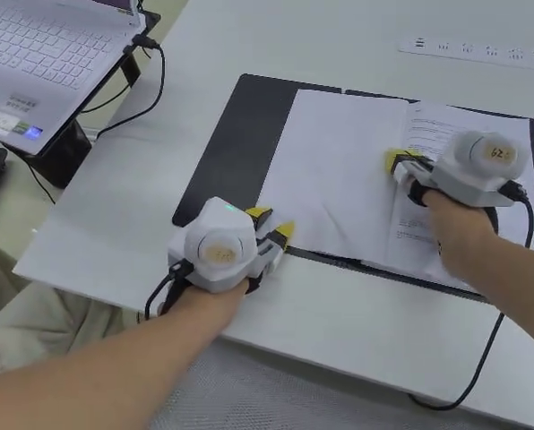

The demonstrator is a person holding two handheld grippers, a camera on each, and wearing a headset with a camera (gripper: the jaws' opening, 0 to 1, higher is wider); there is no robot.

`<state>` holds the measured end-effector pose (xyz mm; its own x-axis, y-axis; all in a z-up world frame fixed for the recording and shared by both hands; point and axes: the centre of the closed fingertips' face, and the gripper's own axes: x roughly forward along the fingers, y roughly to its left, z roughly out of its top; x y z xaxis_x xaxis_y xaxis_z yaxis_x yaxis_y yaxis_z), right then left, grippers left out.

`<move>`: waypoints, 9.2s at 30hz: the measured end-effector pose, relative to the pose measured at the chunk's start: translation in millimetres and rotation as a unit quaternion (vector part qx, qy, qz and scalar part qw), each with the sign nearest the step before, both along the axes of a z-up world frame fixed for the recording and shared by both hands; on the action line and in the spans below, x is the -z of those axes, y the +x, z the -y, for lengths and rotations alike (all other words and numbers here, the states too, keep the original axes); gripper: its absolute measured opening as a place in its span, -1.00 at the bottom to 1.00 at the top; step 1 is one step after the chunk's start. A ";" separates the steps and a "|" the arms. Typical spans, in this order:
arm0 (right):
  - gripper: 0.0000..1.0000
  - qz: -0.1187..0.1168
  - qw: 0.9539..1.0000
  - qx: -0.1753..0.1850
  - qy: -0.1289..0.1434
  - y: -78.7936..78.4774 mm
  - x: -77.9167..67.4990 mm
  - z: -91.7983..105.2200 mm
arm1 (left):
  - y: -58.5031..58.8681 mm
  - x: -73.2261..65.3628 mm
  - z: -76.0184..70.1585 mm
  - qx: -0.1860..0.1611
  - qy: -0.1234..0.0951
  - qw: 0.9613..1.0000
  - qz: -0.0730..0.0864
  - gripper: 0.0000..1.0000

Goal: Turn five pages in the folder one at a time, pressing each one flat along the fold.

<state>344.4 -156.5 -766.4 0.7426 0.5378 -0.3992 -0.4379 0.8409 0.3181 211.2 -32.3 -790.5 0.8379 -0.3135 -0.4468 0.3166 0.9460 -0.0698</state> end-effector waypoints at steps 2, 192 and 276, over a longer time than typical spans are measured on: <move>-1.00 0.002 1.000 0.001 -0.001 4.5 -0.1 0.3 | -0.2 -0.2 0.0 0.000 0.000 1.000 0.000 -0.61; -0.90 -0.071 0.995 0.043 0.062 -191.7 -97.2 70.5 | -52.4 -130.2 18.5 -0.011 -0.118 0.991 -0.055 -0.34; 0.92 0.016 0.989 0.138 -0.047 -209.4 -109.5 167.2 | -63.6 -143.3 27.2 0.056 0.014 0.998 -0.002 0.82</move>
